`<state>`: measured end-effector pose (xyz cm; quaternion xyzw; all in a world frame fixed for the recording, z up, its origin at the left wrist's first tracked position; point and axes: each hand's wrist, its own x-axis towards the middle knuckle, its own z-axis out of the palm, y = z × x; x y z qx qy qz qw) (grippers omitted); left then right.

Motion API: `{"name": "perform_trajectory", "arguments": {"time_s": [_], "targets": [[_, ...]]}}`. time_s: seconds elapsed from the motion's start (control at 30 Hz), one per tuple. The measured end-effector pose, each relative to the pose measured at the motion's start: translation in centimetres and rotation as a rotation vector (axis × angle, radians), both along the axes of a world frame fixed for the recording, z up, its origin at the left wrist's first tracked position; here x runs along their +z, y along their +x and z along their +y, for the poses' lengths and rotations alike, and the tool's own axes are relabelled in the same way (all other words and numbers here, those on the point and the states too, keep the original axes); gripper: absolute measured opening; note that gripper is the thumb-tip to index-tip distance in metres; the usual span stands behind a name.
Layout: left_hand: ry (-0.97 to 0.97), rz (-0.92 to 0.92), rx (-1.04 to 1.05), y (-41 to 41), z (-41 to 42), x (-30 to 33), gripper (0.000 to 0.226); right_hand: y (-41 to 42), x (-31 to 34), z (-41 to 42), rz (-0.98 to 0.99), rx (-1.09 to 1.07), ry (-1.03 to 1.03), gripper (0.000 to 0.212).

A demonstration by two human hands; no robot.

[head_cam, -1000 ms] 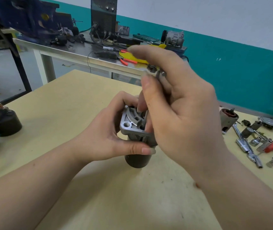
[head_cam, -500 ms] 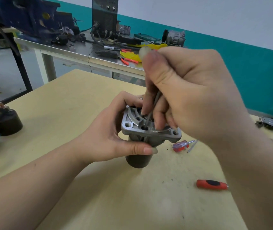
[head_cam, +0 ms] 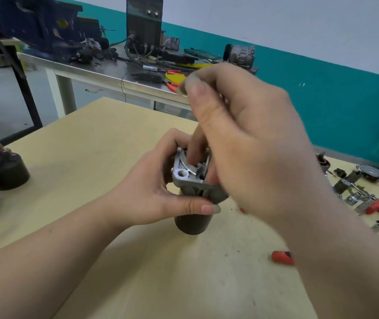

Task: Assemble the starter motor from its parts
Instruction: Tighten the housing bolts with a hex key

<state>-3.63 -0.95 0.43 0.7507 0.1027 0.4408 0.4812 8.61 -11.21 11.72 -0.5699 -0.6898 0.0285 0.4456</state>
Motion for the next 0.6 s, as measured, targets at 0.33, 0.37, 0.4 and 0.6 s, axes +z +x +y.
{"name": "perform_trajectory", "arguments": {"time_s": [0.33,0.37,0.4,0.6], "targets": [[0.031,0.032,-0.023,-0.1,0.1,0.1,0.073,3.7,0.4,0.8,0.403,0.513,-0.294,0.01],[0.025,0.039,-0.027,-0.1,0.1,0.0,0.072,3.7,0.1,0.8,0.441,0.509,-0.264,0.01],[0.021,0.045,-0.028,-0.2,0.0,0.0,0.072,3.6,-0.2,0.7,0.472,0.499,-0.237,0.011],[0.018,0.054,0.028,-0.2,0.1,0.0,0.075,2.2,-0.8,0.3,0.425,0.448,-0.111,0.024]]}}
